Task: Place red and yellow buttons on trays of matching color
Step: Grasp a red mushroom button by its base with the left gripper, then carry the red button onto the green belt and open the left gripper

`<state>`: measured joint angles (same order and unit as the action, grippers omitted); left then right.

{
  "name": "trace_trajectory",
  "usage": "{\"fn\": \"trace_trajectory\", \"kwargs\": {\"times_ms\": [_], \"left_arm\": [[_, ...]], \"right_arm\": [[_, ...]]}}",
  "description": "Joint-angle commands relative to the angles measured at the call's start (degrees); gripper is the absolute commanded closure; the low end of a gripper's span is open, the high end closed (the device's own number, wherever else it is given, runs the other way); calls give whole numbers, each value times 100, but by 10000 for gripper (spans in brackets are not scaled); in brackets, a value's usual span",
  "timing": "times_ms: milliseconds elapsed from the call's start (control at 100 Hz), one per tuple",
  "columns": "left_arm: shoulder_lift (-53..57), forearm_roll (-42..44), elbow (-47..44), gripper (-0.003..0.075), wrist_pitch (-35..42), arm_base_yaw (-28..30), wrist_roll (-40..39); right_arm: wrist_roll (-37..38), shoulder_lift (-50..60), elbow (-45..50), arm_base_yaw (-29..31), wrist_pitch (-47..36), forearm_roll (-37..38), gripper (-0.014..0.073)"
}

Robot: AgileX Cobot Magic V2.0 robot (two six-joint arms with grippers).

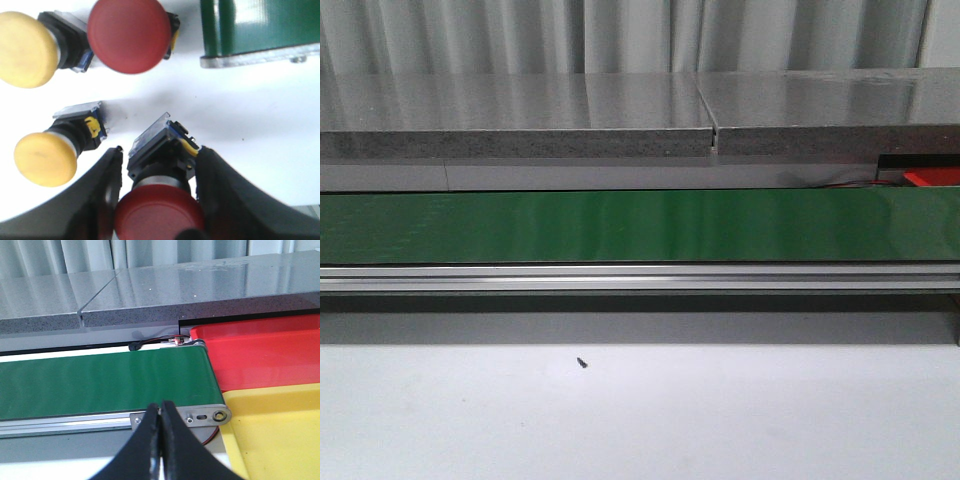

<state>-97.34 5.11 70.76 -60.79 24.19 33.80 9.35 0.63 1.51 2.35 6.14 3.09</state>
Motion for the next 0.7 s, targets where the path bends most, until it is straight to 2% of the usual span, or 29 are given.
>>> {"fn": "trace_trajectory", "kwargs": {"times_ms": [0, 280, 690], "left_arm": [[605, -131, 186, 563, -168, 17, -66], [1221, -156, 659, 563, -471, -364, -436], [395, -156, 1855, 563, -902, -1354, -1081]], "right_arm": [[-23, 106, -74, 45, -420, 68, 661], [-23, 106, -74, 45, -420, 68, 661], [-23, 106, -74, 45, -420, 68, 661]]}}
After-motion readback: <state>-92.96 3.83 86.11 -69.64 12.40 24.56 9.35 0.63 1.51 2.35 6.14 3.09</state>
